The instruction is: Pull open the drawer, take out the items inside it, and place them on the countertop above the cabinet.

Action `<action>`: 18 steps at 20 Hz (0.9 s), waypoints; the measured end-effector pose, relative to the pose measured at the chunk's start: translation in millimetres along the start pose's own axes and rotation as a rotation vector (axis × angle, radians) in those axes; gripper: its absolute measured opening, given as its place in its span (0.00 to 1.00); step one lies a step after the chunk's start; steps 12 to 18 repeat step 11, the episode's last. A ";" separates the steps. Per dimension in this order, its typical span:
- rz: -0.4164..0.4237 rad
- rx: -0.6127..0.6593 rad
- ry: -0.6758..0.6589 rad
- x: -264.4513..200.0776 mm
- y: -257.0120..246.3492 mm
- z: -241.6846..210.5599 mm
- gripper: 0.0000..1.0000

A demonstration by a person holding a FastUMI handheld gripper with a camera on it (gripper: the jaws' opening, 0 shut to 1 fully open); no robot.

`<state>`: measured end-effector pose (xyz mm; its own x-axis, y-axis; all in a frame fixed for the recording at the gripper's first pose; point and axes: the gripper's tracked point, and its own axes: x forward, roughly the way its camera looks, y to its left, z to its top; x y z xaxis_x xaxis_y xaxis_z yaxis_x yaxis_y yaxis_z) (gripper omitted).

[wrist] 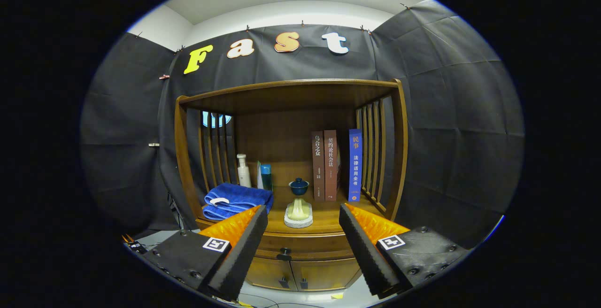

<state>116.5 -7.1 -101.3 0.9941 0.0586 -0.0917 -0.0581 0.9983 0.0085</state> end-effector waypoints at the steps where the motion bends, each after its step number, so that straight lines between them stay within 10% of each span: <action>1: -0.009 -0.019 0.002 -0.1 -1.6 0.9 0.99; 18: -0.013 0.019 -0.022 -13.5 -1.4 9.7 0.99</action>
